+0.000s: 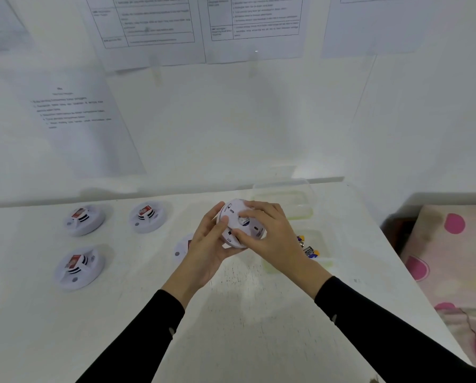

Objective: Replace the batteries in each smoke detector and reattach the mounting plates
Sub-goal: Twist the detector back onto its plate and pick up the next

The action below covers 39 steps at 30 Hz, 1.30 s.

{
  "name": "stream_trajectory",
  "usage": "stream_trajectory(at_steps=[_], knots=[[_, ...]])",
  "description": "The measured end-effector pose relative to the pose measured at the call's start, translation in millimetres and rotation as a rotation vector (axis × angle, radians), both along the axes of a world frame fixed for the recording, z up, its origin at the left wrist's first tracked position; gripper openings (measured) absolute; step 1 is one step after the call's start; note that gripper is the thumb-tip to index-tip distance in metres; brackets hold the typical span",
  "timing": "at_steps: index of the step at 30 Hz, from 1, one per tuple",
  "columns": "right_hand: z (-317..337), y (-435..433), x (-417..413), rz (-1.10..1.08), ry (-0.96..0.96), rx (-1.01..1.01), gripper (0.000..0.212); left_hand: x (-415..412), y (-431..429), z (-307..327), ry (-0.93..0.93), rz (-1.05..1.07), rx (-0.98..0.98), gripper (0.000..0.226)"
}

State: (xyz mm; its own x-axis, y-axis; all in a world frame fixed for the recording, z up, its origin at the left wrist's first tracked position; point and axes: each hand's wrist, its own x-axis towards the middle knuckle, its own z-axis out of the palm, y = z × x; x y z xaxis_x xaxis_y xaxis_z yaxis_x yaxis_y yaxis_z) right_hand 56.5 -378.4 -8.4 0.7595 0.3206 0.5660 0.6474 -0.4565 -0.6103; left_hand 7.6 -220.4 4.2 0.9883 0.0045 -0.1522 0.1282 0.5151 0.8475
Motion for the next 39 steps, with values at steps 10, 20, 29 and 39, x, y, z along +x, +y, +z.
stream_trajectory(at_steps=[10,20,29,39], knots=[[31,-28,28,0.234,1.038,0.395,0.037,5,7,-7,0.037,0.050,0.032,0.045],[40,-29,35,0.374,1.016,0.334,0.035,10,5,-4,0.038,0.080,0.050,0.038],[36,-28,43,0.361,1.041,0.319,0.047,14,1,0,0.061,0.090,0.090,0.034],[33,-26,44,0.394,1.046,0.249,0.045,17,1,-1,0.052,0.088,0.228,0.032]])
